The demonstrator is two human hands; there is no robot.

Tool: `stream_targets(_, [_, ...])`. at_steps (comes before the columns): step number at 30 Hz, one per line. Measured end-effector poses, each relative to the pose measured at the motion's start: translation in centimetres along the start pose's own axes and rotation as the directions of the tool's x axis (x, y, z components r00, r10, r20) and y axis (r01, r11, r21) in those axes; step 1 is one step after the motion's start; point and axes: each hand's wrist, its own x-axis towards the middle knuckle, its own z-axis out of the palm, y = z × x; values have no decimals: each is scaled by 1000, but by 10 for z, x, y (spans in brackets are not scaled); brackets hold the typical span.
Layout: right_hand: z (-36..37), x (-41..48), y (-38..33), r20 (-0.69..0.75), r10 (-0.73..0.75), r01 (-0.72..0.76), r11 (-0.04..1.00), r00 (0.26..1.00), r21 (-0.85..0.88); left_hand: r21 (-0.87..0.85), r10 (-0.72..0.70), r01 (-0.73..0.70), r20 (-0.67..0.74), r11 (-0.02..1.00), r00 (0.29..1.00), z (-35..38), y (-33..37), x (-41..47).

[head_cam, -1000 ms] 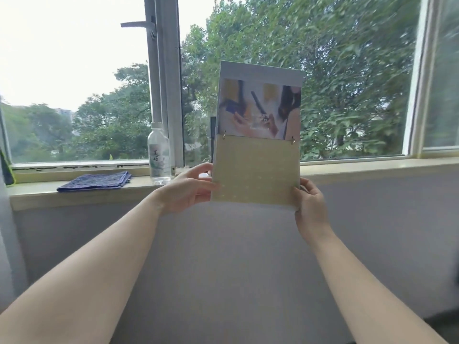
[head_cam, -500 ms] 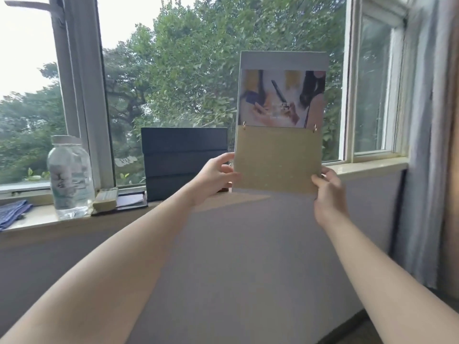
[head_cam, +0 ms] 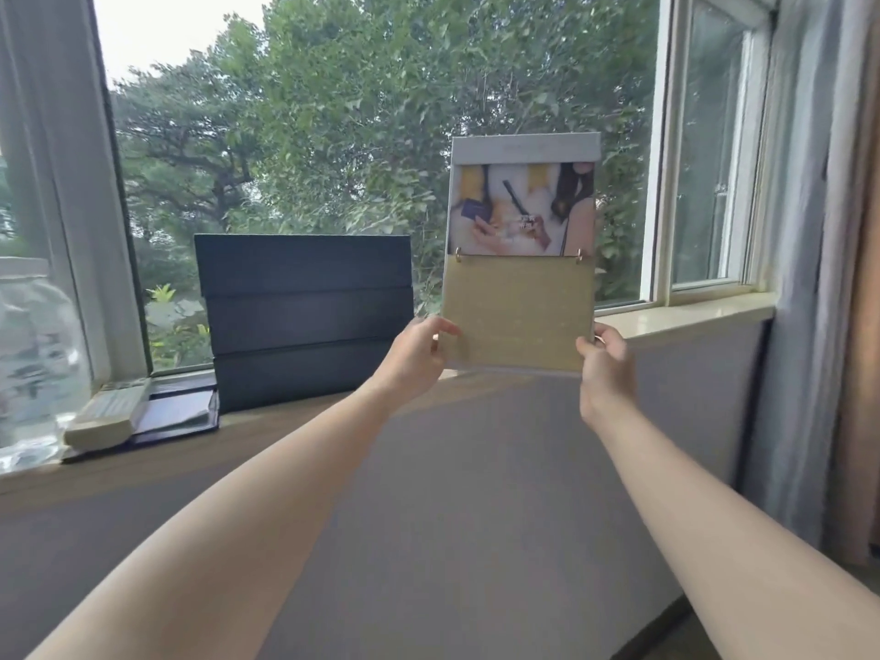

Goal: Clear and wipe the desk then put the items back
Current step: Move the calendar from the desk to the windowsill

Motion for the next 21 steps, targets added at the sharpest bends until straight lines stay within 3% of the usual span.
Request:
stream_targets(11, [33, 34, 46, 114, 36, -31, 999, 993, -45, 133, -43, 2, 299, 991, 953, 16, -30, 25])
stream_targets(16, [50, 46, 66, 191, 34, 17, 965, 981, -260, 244, -148, 54, 385, 968, 911, 28, -37, 31])
stream_targets(21, [60, 63, 66, 159, 52, 43, 843, 986, -537, 296, -152, 36, 378, 954, 913, 31, -47, 39])
